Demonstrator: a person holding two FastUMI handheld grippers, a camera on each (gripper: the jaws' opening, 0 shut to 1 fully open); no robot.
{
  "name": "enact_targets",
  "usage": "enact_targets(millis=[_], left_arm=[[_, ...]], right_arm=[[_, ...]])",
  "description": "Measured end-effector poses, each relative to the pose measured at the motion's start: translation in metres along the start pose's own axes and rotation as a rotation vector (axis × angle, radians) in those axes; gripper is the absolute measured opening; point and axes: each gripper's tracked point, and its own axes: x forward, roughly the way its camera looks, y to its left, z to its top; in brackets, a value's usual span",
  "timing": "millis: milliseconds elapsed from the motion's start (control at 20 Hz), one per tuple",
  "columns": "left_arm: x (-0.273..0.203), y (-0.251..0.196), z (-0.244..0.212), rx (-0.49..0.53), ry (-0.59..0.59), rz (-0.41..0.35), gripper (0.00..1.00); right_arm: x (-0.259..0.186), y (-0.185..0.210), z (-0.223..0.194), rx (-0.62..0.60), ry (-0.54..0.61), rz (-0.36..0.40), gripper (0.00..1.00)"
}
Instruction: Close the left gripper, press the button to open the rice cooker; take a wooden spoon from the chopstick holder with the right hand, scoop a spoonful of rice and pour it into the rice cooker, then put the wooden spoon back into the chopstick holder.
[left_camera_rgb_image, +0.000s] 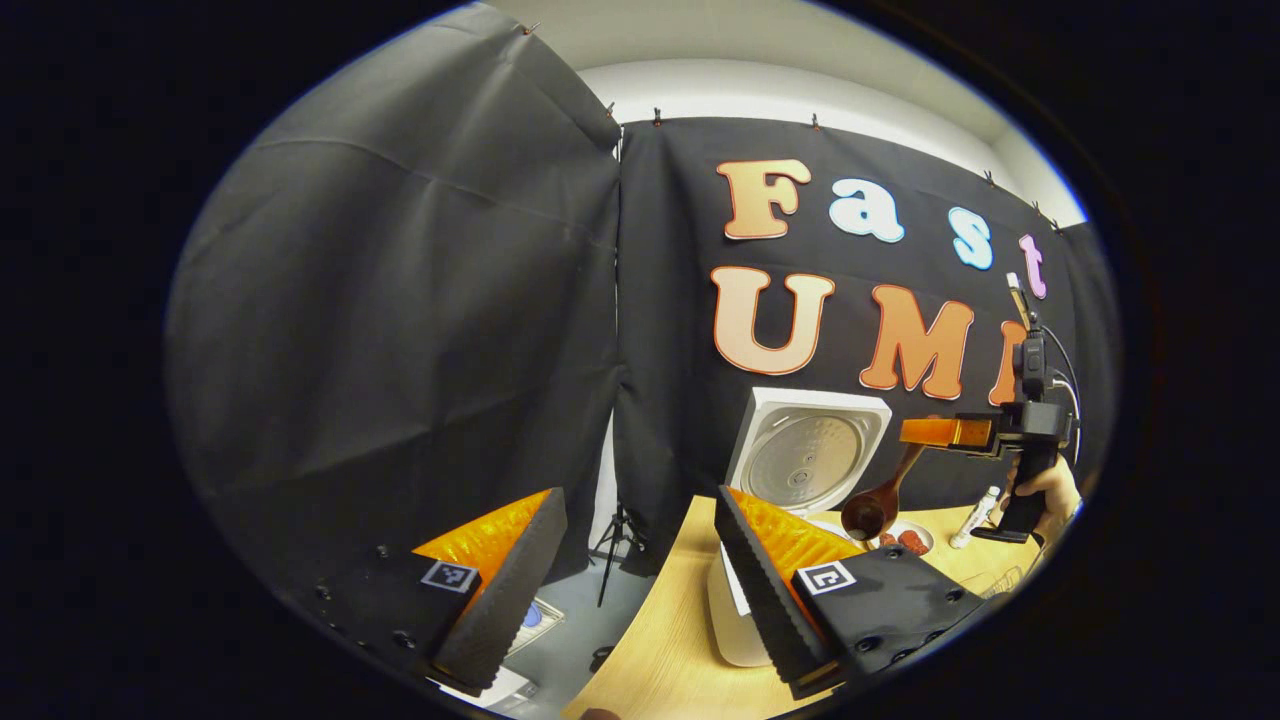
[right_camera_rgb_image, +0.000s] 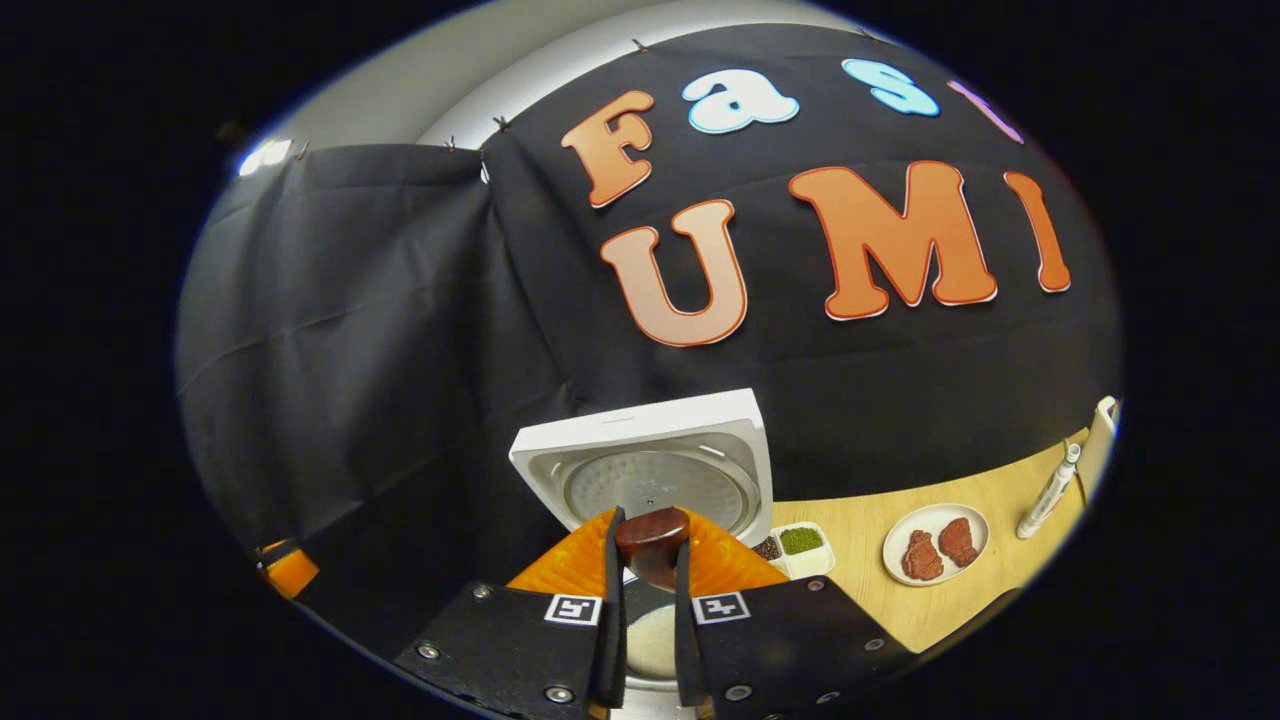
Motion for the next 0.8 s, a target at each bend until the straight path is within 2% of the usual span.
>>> enact_targets(millis=[150, 450, 600, 800], left_arm=[[-0.001, 0.001, -0.001, 0.002, 0.002, 0.004, 1.00], [-0.003, 0.005, -0.003, -0.005, 0.004, 0.009, 1.00], [-0.004, 0.002, 0.001, -0.005, 0.000, 0.003, 1.00], [-0.007, -0.004, 0.006, 0.007, -0.014, -0.007, 1.00]], right_arm=[[0.001, 0.006, -0.002, -0.063, 0.001, 0.004, 0.19], [-0.003, 0.006, -0.006, -0.095, -0.001, 0.009, 0.19], [-0.007, 0.000, -0.010, 0.085, 0.013, 0.050, 0.19], [-0.024, -0.036, -0.002, 0.329, -0.020, 0.056, 0.19]])
